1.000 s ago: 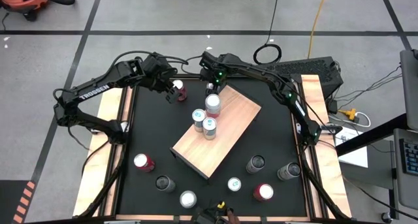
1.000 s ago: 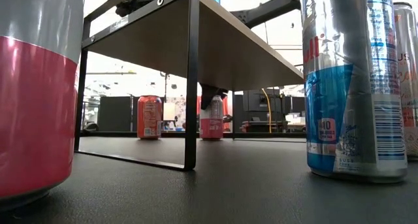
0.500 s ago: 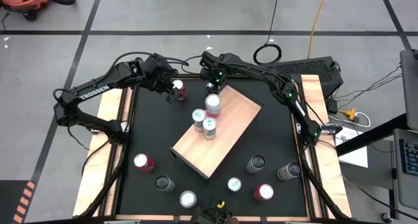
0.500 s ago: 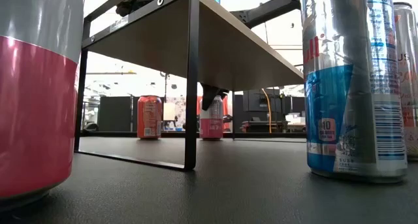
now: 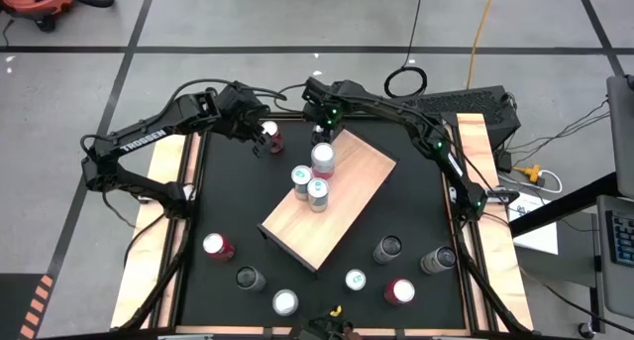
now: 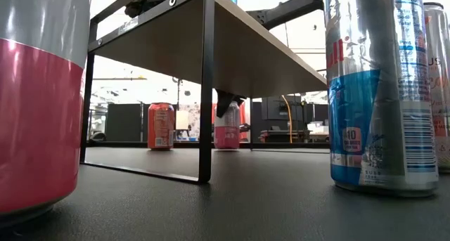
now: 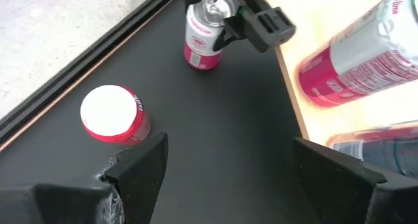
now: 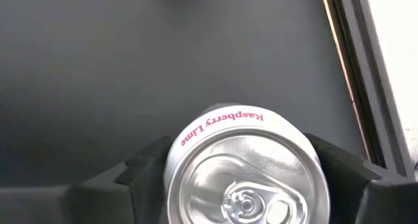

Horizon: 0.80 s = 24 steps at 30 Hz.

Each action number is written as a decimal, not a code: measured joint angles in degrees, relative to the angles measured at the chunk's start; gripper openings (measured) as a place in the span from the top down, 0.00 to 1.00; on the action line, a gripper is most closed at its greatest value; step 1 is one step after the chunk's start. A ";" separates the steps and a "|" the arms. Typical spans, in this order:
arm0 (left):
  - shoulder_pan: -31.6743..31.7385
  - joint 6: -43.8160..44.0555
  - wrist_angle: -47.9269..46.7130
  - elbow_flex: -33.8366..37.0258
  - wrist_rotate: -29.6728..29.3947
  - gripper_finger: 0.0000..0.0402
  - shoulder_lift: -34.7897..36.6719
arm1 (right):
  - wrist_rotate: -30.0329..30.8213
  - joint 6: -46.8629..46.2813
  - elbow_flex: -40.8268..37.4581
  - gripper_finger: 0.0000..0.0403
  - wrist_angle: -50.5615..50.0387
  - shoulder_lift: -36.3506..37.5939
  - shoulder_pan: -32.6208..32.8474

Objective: Place canned beverage on shelf
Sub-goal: Put the top pink-white soda can on the shelf aligned with the pink-white soda can

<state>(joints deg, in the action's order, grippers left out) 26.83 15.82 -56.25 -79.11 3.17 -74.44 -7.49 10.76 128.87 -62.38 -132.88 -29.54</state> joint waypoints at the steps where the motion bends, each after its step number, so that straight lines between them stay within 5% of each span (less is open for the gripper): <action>1: 0.03 -0.02 0.00 0.00 -0.29 0.19 -0.01 | -0.01 0.00 0.70 0.33 -0.14 0.00 0.00; 7: 0.04 0.02 -0.15 0.00 -0.43 0.19 -0.01 | -0.02 -2.30 6.05 0.33 -0.33 0.09 0.00; 24: 0.04 0.46 -0.31 0.00 -0.50 0.19 -0.01 | -1.21 -8.78 6.06 0.33 -3.10 8.25 0.02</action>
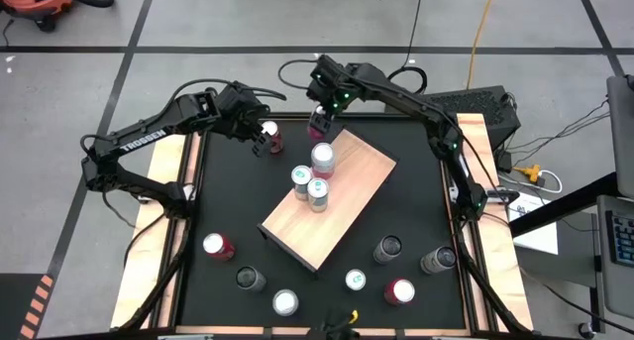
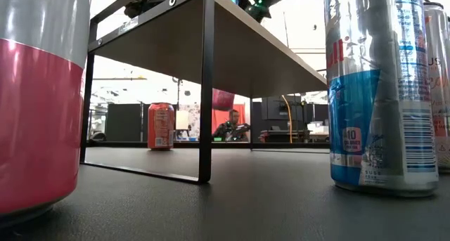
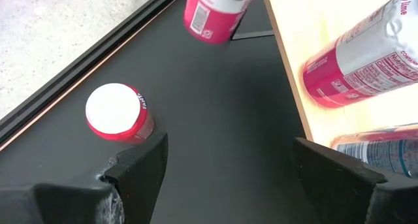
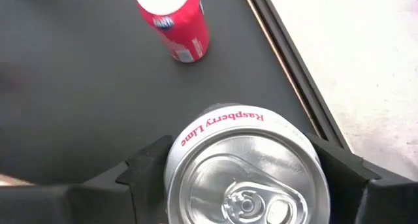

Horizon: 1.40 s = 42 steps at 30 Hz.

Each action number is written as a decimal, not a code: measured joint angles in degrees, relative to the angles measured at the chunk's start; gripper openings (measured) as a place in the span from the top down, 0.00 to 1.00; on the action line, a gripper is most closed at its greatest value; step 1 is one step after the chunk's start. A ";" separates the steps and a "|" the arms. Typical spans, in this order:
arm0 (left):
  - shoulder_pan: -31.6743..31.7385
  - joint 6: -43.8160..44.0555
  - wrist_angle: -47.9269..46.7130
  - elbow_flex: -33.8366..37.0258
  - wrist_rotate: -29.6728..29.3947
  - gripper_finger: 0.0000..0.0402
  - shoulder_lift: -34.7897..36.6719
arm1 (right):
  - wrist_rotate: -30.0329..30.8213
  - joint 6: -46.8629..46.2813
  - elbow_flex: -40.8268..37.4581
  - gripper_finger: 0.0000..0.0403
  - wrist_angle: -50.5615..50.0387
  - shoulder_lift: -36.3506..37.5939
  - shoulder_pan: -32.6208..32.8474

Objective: Place canned beverage on shelf
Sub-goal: Put the top pink-white soda can on the shelf aligned with the pink-white soda can

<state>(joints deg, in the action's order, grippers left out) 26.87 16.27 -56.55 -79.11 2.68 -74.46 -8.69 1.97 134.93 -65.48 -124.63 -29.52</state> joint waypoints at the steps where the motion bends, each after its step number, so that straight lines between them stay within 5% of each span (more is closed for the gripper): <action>1: 0.00 0.00 0.00 0.00 0.00 0.19 0.00 | -0.57 -0.68 0.00 0.33 -0.01 0.51 0.00; 17: -0.53 1.53 2.63 0.00 -0.01 0.19 0.00 | -2.13 -7.12 0.02 0.33 -1.41 8.78 0.07; 34: -9.69 2.80 24.80 -2.35 -5.64 0.19 -0.07 | -5.80 -8.40 0.07 0.33 -7.89 22.94 0.04; 42: -15.42 2.48 35.17 -4.18 -9.85 0.19 -0.68 | -15.04 -4.72 0.07 0.33 -8.27 28.88 0.07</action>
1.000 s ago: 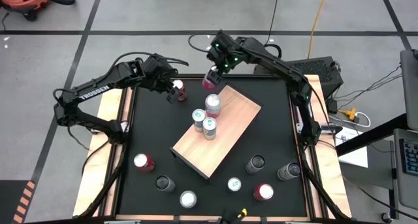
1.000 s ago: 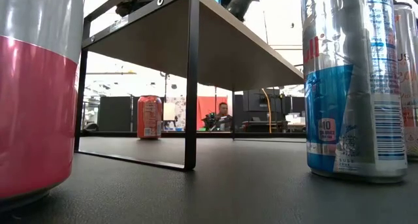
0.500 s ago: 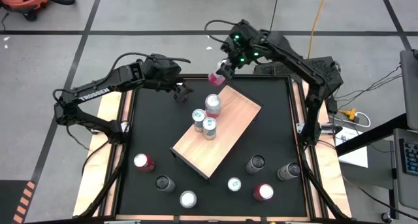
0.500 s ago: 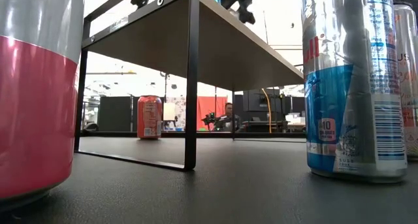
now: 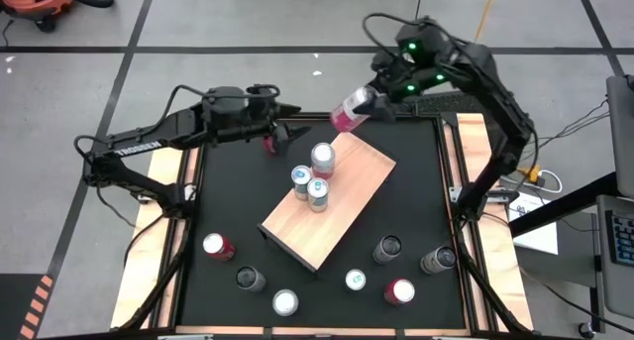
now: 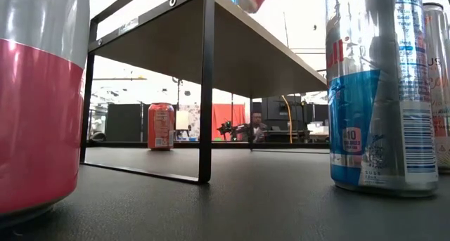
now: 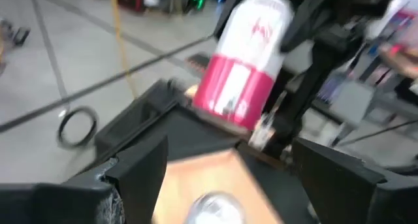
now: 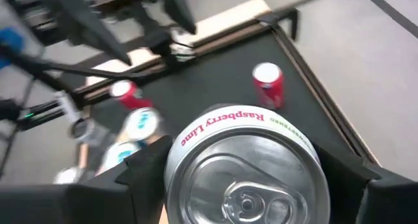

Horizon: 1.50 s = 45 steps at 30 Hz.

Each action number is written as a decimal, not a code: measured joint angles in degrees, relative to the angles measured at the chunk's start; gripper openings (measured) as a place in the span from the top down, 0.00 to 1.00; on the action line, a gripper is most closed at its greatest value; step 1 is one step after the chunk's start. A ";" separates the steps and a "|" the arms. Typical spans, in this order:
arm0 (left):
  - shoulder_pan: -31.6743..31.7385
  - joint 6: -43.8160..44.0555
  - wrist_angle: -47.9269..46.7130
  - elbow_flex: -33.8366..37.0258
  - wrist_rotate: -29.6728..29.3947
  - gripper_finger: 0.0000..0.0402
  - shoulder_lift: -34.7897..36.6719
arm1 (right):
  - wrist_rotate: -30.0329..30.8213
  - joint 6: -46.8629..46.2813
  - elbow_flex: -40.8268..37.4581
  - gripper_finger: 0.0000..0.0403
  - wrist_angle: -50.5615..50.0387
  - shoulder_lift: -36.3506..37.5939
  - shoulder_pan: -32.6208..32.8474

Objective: Place canned beverage on shelf
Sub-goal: Put the top pink-white soda can on the shelf aligned with the pink-white soda can

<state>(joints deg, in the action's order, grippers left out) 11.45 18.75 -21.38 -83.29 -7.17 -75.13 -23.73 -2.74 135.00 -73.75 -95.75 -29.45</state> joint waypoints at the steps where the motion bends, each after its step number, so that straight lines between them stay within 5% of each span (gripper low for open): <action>1: -0.84 0.01 1.57 -0.04 -0.52 0.19 -0.23 | -1.41 0.65 0.00 0.33 -0.06 0.55 0.00; 6: -5.01 -1.46 9.52 0.02 -3.34 0.19 -2.17 | -7.96 4.23 0.00 0.33 -1.10 2.65 0.07; 13: -8.16 -1.28 17.44 0.02 -6.52 0.19 -6.08 | -8.13 4.41 0.02 0.32 -4.61 3.57 1.01; 31: -8.78 -6.65 21.85 -0.39 -7.88 0.19 -9.45 | -3.20 -22.27 0.02 0.32 -6.28 3.37 4.97; 39: -8.82 -8.78 20.72 -0.41 -6.04 0.02 -9.42 | 1.72 -31.72 0.02 0.32 -5.44 3.37 6.63; 45: -8.80 -13.67 20.36 -0.41 -3.31 0.02 -9.58 | 5.04 -36.34 0.02 0.32 -2.58 3.19 8.51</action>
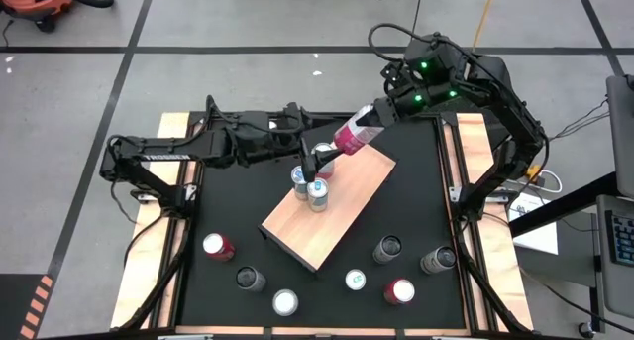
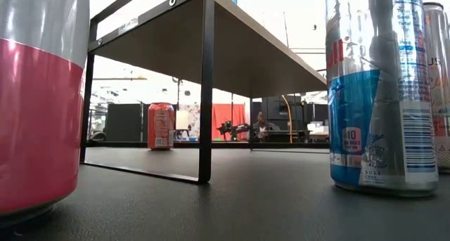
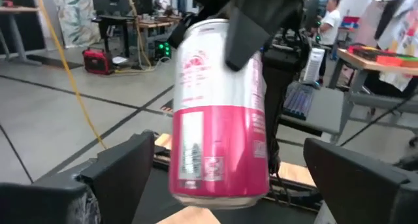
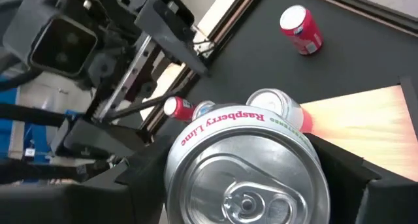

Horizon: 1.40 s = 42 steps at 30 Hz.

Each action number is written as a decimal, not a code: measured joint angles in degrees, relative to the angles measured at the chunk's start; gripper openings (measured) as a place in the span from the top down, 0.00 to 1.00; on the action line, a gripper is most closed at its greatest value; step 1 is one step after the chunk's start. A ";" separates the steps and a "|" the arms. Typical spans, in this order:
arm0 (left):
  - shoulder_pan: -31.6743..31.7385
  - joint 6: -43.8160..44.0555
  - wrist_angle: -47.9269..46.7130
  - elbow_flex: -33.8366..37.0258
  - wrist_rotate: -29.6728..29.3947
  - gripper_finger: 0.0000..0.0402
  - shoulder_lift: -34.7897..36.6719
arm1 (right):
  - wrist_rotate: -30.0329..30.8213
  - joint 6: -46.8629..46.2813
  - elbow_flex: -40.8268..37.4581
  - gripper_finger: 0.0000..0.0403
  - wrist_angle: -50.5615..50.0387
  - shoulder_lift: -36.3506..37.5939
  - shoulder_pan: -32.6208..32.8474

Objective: Place canned beverage on shelf
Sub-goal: Put the top pink-white soda can on the shelf aligned with the pink-white soda can

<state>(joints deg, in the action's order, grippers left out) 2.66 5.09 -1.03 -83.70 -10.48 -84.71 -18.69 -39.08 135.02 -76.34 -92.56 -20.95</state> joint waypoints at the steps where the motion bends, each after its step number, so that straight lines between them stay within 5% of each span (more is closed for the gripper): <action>1: 0.00 -0.97 0.09 -0.05 0.00 0.02 -0.32 | 0.61 -0.42 0.00 0.32 0.37 -0.15 0.42; 18: -0.22 -5.93 -0.80 -0.02 -5.66 0.03 -3.19 | 3.61 -3.60 -0.02 0.32 5.07 -2.26 3.27; 31: -0.22 -5.86 -1.04 -0.02 -5.89 0.29 -3.21 | 3.68 -3.12 -0.02 0.32 5.18 -2.29 3.19; 42: -0.92 -0.20 0.54 -0.02 -4.30 0.27 -2.72 | 1.20 3.18 -0.02 0.17 6.13 -1.78 3.08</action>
<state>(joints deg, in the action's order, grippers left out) 1.74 4.89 -0.49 -83.72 -14.78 -87.43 -17.50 -35.91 135.00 -70.21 -94.34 -17.87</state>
